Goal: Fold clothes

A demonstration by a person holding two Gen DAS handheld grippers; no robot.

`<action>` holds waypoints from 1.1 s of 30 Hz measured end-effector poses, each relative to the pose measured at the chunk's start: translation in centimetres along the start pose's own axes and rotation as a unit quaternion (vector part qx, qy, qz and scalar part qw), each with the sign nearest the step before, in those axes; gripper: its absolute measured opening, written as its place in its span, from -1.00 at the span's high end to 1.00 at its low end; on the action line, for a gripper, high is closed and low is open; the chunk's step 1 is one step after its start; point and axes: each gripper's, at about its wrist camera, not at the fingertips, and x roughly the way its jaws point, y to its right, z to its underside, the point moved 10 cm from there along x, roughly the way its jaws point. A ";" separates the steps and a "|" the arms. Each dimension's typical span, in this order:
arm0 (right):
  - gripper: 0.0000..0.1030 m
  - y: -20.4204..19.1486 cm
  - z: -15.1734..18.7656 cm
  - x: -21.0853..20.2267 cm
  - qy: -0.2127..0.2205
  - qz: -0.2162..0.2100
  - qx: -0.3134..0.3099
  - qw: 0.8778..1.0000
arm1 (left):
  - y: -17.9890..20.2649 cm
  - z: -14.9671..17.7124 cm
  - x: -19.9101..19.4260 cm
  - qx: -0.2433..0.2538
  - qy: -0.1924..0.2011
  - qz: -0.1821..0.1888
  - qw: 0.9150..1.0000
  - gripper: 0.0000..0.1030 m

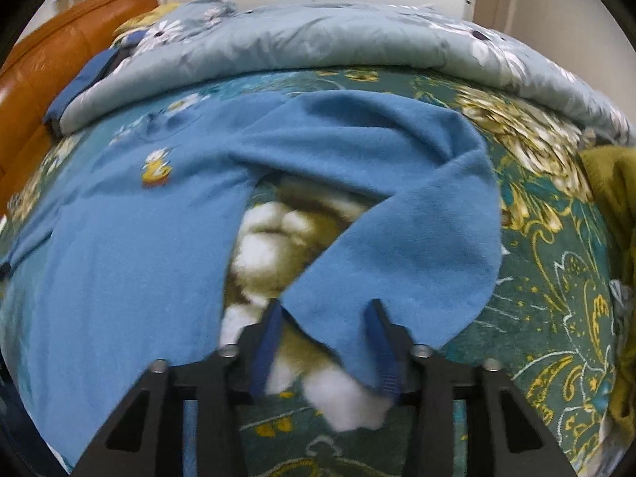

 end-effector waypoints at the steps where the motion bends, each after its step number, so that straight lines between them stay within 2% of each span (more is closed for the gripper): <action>1: 0.61 0.5 -0.1 -0.1 0.000 -0.002 0.008 1.000 | 0.2 0.1 0.2 -0.001 -0.002 0.004 1.000 -0.01; 2: 0.78 0.9 -0.2 -0.1 -0.001 -0.009 0.017 1.000 | 0.5 0.1 0.3 -0.001 -0.003 0.007 1.000 -0.01; 3: 0.86 1.5 -0.5 -0.3 0.000 -0.020 0.031 0.999 | 0.9 0.2 0.5 0.000 -0.004 0.009 1.000 -0.01; 5: 0.88 2.9 -1.3 -1.2 0.007 -0.036 0.056 0.998 | 1.2 0.5 0.7 0.001 -0.009 0.008 1.000 -0.01; 8: 0.89 5.8 -2.9 -3.4 0.036 -0.028 0.073 0.996 | 1.4 0.9 1.0 0.004 -0.016 0.007 1.000 -0.01; 10: 0.89 8.6 -4.4 -5.3 0.060 -0.002 0.077 0.995 | 1.4 0.9 1.1 0.006 -0.017 0.005 1.000 -0.01; 12: 0.89 12.0 -5.8 -7.1 0.081 0.043 0.082 0.992 | 1.3 1.0 1.1 0.007 -0.018 0.000 1.000 -0.01; 15: 0.89 16.4 -7.2 -8.6 0.092 0.098 0.097 0.986 | 1.1 1.0 1.3 0.005 -0.021 -0.004 1.000 -0.01; 19: 0.89 20.9 -7.5 -8.5 0.085 0.121 0.134 0.980 | 0.9 1.0 1.4 0.004 -0.024 -0.009 1.000 -0.01; 26: 0.89 23.7 -6.0 -5.5 0.048 0.139 0.155 0.977 | 0.2 1.4 1.0 0.000 -0.029 -0.017 0.999 -0.01; 29: 0.88 23.5 -6.0 -5.5 0.055 0.135 0.152 0.977 | 0.3 1.7 0.5 0.001 -0.031 -0.011 0.999 -0.01; 33: 0.86 21.9 -6.3 -7.6 0.079 0.133 0.143 0.978 | 1.2 2.0 -0.5 0.006 -0.029 0.008 1.000 -0.01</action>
